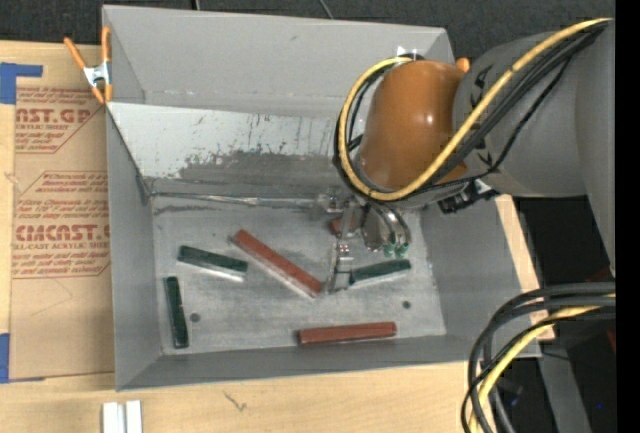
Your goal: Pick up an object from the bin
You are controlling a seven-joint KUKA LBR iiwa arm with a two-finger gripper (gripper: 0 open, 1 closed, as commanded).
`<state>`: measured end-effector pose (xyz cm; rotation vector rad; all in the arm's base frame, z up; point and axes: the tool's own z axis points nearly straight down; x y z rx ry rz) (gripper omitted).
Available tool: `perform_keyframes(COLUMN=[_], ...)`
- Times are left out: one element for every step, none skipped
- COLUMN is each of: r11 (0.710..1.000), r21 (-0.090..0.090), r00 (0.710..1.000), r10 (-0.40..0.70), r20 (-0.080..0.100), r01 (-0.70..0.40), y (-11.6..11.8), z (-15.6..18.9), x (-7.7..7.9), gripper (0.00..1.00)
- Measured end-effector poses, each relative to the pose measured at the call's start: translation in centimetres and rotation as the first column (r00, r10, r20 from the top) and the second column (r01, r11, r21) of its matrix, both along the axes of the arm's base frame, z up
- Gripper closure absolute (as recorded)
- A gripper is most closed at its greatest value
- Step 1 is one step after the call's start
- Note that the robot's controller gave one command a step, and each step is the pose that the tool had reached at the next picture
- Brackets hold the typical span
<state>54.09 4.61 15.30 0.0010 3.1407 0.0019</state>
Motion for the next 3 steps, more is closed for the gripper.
perform_keyframes(r11=[1.0,0.996,0.996], r21=[0.0,0.0,0.0], r00=[1.0,0.996,0.996], r10=[0.0,-0.087,-0.087], r20=[0.0,-0.001,-0.001], r01=[0.0,0.087,0.087], y=[0.0,2.2,2.2], z=[0.0,-8.3,-8.3], x=[0.0,0.0,0.0], gripper=[0.0,1.0,1.0])
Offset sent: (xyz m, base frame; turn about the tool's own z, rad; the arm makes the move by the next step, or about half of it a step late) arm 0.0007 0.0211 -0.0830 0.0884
